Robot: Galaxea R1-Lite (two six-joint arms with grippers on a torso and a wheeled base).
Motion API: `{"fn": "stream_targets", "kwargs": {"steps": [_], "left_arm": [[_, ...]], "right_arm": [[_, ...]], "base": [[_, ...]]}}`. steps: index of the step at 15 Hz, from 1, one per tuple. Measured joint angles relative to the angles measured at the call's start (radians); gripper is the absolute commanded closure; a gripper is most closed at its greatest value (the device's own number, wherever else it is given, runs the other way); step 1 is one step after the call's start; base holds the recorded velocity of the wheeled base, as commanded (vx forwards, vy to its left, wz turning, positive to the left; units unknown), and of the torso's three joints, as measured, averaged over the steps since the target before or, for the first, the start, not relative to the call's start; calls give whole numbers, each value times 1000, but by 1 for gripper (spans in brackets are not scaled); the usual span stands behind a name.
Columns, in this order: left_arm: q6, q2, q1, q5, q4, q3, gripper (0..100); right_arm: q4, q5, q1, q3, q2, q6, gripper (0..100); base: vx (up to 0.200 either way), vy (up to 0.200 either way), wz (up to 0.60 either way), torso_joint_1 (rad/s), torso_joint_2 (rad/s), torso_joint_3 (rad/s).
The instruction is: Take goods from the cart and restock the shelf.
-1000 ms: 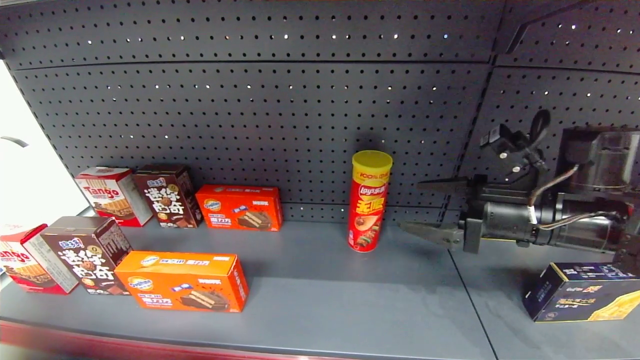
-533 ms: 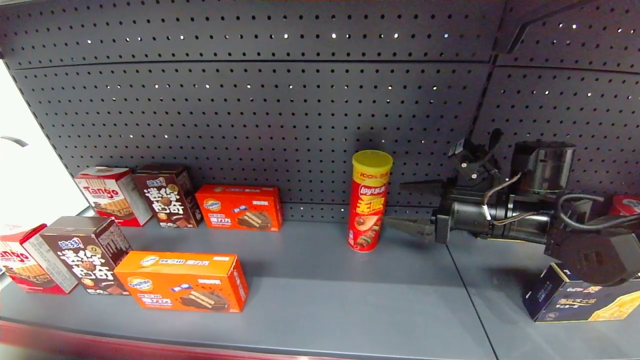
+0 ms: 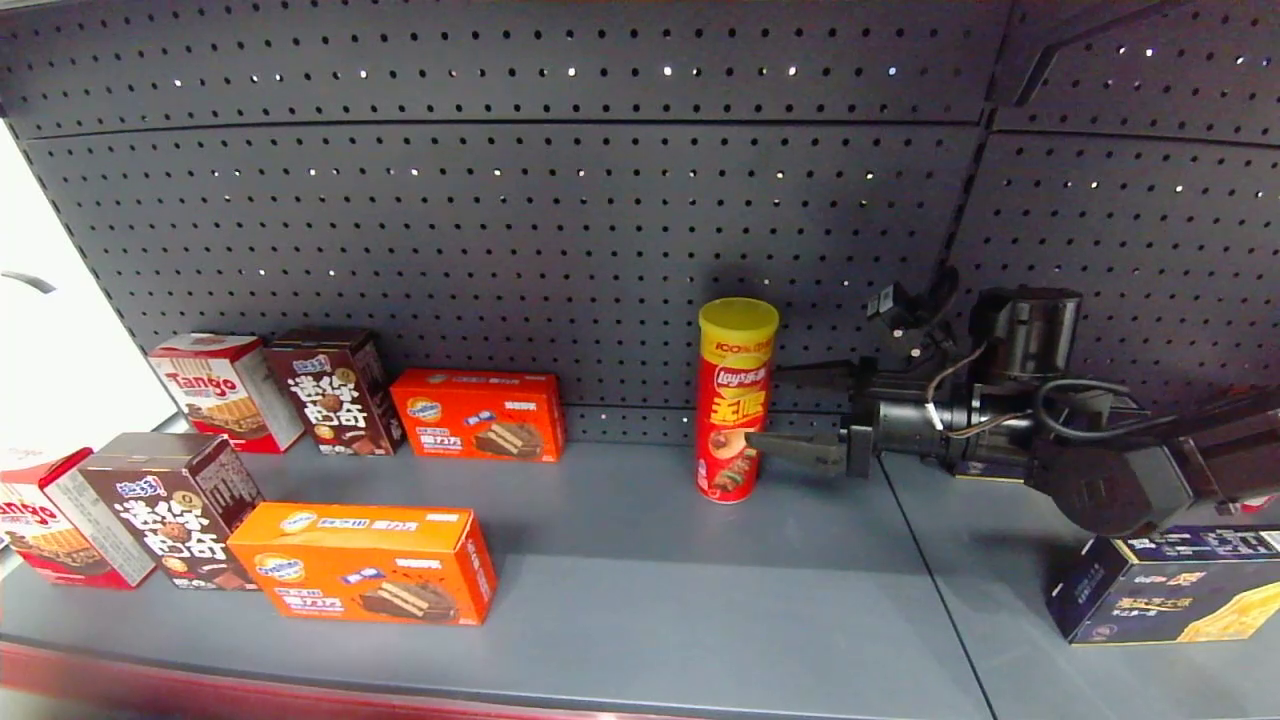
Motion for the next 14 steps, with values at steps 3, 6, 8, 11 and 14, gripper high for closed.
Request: {"fn": "stream_targets", "kwargs": {"steps": [3,6,8,11,14], "left_arm": [[0,-1,1,2,2,3,100],[0,-1,2,3,3,5,100],[-1,-1,3,3,5,6,100],[0,-2,5,3,7,11,100],[0,-2,6,3,7,11,100]], "right_arm": [[1,9,-9,-33,41,0,0],[1,9,-10,-64,76,0,0],[1,9,-11,-79,95,0,0],[0,4,-11,-93,126,-1,0],[-4,5,-17,-100,150,-1,0]], "base": [[0,0,0,0,0,0],[0,0,0,0,0,0],[0,0,0,0,0,0],[0,0,0,0,0,0],[0,0,0,0,0,0]]}}
